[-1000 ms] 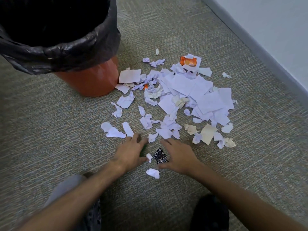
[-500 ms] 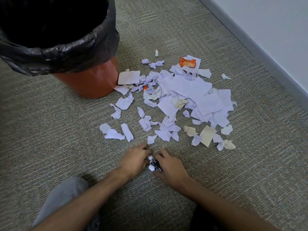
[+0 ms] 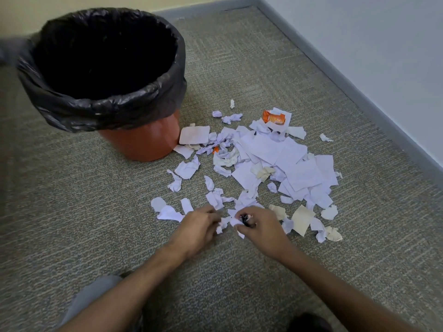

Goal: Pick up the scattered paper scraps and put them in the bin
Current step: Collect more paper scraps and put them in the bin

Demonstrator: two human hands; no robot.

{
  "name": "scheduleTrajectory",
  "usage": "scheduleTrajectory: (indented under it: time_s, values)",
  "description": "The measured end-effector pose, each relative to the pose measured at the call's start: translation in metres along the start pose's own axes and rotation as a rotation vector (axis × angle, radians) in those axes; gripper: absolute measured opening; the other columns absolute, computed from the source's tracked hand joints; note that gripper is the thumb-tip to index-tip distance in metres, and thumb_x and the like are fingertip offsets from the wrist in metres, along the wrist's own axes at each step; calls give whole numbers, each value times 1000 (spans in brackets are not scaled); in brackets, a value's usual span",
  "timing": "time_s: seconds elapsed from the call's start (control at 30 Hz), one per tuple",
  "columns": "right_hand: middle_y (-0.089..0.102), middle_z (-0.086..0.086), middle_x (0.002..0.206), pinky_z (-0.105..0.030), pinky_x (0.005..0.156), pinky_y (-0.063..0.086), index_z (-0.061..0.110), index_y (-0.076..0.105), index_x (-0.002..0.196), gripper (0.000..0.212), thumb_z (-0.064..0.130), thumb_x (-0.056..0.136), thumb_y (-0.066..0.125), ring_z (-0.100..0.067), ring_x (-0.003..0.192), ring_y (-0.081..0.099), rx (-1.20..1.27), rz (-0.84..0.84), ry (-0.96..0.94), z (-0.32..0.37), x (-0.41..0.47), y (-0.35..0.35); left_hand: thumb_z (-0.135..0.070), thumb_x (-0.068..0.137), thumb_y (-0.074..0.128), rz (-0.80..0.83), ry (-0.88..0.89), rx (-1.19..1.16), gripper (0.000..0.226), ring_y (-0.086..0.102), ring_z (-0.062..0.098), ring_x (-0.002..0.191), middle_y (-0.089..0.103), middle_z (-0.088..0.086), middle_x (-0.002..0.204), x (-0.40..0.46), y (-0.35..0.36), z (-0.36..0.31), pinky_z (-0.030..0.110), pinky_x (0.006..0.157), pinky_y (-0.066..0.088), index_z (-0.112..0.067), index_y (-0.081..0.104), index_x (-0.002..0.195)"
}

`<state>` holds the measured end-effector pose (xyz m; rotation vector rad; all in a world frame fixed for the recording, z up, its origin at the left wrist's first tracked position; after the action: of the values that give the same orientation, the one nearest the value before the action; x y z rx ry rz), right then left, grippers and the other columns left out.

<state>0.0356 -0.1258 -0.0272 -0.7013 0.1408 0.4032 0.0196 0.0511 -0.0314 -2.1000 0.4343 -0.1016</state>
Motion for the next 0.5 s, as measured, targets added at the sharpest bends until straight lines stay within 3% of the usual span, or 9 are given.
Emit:
scheduleTrajectory:
  time_s: [0.1, 0.2, 0.37, 0.5]
  values:
    - [67, 9, 93, -4, 69, 44, 17, 72, 100, 17, 18, 83, 75, 5, 78, 61, 22, -67, -85, 40, 26, -34, -16, 90, 66, -176, 5, -26, 13, 63, 16, 85, 65, -1, 97, 15, -42, -3, 32, 79, 52, -12, 74, 99]
    - [69, 9, 103, -19, 76, 53, 22, 71, 102, 18, 23, 85, 74, -3, 85, 65, 40, -107, -159, 84, 51, -63, -13, 89, 67, -358, 30, -11, 10, 65, 19, 81, 66, -1, 93, 31, -93, -11, 34, 73, 54, -10, 75, 94]
    - [70, 9, 91, -24, 74, 51, 20, 71, 96, 11, 22, 86, 74, -7, 80, 66, 18, -169, -375, 176, 84, -105, -9, 83, 71, -676, 94, 57, 5, 66, 21, 75, 67, 4, 85, 47, -204, -23, 38, 67, 55, -7, 74, 85]
    - [71, -2, 83, -42, 69, 56, 27, 70, 94, 16, 35, 82, 75, -23, 71, 68, -74, -217, -508, 245, 117, -119, -13, 79, 72, -880, 31, 25, 7, 64, 17, 71, 68, 4, 83, 49, -288, -17, 28, 67, 51, -10, 76, 85]
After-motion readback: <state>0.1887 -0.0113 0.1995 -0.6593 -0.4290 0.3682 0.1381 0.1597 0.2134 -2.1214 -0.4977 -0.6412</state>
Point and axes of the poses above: each hand's wrist, its own x-axis towards the middle knuckle, its own y-axis out of the palm, z = x × y, the point moved 4 cm from there along x, towards the middle knuckle
